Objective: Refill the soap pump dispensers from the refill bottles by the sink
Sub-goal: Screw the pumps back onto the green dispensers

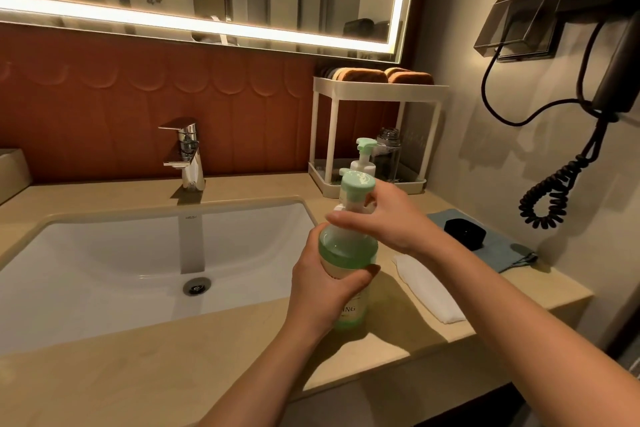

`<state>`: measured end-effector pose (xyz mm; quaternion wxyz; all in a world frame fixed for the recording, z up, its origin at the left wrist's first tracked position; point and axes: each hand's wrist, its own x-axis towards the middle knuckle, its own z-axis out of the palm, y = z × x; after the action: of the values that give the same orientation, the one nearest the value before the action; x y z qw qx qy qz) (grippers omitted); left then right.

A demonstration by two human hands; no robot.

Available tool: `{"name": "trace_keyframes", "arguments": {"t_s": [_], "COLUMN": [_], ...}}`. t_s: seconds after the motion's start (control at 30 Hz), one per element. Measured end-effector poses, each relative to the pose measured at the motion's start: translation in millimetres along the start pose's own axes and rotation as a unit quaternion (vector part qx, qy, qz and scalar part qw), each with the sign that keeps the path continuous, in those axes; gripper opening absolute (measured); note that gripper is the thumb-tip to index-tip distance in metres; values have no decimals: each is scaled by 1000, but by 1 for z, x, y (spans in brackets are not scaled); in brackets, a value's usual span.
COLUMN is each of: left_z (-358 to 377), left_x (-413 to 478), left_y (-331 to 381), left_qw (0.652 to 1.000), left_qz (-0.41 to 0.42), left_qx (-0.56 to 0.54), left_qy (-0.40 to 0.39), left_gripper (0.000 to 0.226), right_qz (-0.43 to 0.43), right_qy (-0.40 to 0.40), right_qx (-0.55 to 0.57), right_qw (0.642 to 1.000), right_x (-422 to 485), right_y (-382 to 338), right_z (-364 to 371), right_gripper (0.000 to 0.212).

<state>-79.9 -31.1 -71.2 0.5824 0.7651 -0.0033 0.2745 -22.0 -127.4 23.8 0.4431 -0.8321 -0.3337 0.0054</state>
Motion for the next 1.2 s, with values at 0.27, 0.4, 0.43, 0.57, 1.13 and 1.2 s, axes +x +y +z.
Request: {"name": "trace_keyframes", "arguments": {"t_s": [0.27,0.4,0.43,0.57,1.13,1.2], "left_z": [-1,-2,-2,0,8,11], "left_x": [0,0,0,0,2,-1], "left_y": [1,1,1,2,9,9], "left_qw": [1000,1000,1000,1000,1000,999], "left_qz": [1,7,5,-8,-11,-12], "left_qx": [0,-4,-3,2,4,8], "left_qy": [-5,-4,-5,-7,22,44], "left_gripper": [65,66,67,65,60,48], "right_qz": [55,-1,-8,-34,20,21], "right_qy": [-153,-132,-98,-8,191,257], "right_qx": [166,115,100,34,53,2], "right_qw": [973,984,990,999,980,966], "right_x": [-11,-17,-15,-2,-7,-9], "right_y": [4,10,9,0,3,1], "right_z": [-6,-14,-14,0,41,52], "right_gripper": [40,28,24,26,9,18]}}
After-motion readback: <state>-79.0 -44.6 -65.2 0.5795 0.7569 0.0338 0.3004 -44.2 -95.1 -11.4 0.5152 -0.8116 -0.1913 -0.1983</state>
